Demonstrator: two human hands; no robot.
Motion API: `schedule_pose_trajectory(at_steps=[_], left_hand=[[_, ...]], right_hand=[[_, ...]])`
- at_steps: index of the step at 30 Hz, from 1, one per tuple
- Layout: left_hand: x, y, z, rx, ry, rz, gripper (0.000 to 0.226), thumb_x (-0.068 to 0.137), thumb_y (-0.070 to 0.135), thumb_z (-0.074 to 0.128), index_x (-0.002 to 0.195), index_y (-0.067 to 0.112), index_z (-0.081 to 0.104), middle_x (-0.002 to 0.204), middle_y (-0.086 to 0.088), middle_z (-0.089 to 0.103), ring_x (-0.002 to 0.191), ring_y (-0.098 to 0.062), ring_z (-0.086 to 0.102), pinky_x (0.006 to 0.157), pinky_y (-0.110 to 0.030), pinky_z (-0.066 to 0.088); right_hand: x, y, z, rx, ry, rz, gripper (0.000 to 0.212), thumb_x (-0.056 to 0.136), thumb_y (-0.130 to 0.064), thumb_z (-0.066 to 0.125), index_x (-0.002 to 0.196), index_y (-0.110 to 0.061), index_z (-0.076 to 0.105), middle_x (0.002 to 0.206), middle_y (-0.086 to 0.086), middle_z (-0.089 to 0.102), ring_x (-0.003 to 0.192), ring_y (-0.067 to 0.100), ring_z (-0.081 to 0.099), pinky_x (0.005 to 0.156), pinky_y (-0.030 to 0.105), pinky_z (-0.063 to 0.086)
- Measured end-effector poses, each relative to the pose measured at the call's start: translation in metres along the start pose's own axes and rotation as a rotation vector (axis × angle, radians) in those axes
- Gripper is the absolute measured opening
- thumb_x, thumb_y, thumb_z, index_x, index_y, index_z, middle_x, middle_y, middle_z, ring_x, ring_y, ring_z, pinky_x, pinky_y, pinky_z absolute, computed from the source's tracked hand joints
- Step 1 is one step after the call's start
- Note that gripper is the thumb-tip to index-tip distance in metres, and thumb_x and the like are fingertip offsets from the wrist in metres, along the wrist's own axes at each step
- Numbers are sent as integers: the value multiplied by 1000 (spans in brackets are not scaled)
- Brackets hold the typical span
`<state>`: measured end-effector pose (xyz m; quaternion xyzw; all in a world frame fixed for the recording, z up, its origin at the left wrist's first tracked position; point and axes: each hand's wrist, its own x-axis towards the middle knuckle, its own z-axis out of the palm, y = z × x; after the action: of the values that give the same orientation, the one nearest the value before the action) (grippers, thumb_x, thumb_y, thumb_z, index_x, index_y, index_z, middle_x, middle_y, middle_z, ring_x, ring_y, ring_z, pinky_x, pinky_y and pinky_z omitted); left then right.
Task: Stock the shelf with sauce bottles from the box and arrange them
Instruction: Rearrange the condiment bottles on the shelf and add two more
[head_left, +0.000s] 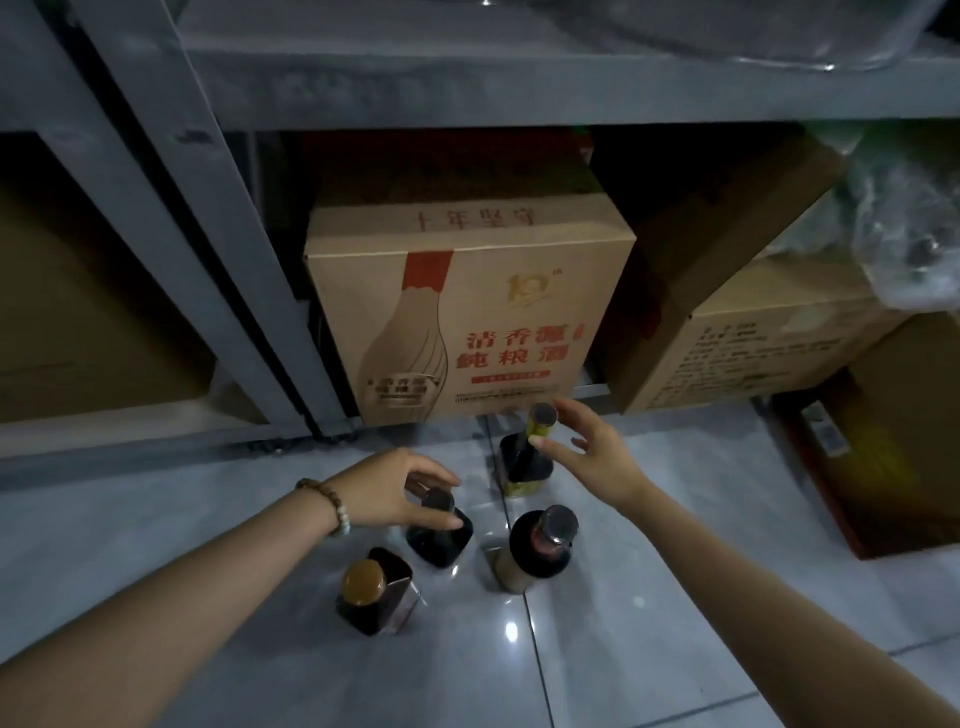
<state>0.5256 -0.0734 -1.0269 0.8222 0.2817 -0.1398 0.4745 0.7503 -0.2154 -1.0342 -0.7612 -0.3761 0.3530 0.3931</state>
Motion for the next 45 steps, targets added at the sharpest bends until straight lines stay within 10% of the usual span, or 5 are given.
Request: schedule_pose_trajectory(at_steps=[22, 32, 45], left_hand=[[-42, 57, -50, -98, 334, 244, 32, 72, 35, 73, 93, 12, 65, 97, -3, 70, 89, -10, 64, 79, -20, 50], [-179, 283, -183, -207, 469, 366, 41, 65, 63, 68, 91, 32, 62, 84, 24, 69, 83, 4, 64, 70, -12, 47], [-353, 676, -324, -495, 485, 623, 21, 81, -3, 63, 87, 17, 63, 69, 21, 70, 70, 9, 63, 66, -7, 46]], right_hand=[[-17, -74, -46, -15, 108, -157, 34, 85, -21, 68, 116, -11, 63, 116, 1, 68, 108, 14, 62, 97, 33, 51], [-136, -335, -221, -1, 257, -313, 28, 73, -34, 71, 92, -14, 70, 87, 1, 74, 84, 11, 70, 79, 25, 56], [-328, -663, -467, -66, 394, -451, 25, 73, -43, 66, 93, -27, 67, 83, -10, 74, 80, 8, 69, 67, 16, 52]])
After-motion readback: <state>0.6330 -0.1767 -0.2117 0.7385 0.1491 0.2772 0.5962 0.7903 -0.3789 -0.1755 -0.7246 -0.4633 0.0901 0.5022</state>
